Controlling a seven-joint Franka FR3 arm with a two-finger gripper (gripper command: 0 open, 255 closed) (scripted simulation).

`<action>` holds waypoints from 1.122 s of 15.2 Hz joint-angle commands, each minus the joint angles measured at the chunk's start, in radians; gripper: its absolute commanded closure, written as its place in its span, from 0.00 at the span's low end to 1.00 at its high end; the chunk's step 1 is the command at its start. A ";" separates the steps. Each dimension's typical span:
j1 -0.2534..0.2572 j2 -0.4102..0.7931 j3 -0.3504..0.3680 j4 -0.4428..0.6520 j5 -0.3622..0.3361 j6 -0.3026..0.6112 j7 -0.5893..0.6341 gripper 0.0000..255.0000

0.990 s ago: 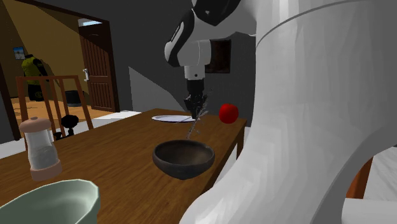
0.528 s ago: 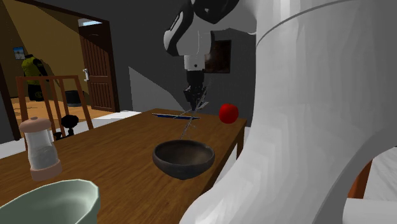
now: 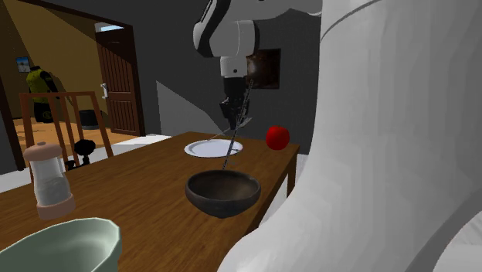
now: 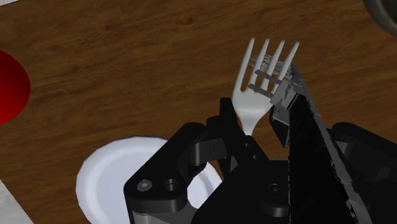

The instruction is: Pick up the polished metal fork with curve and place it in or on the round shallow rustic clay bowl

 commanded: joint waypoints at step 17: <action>0.062 -0.735 0.014 -0.752 0.274 0.062 -0.023 1.00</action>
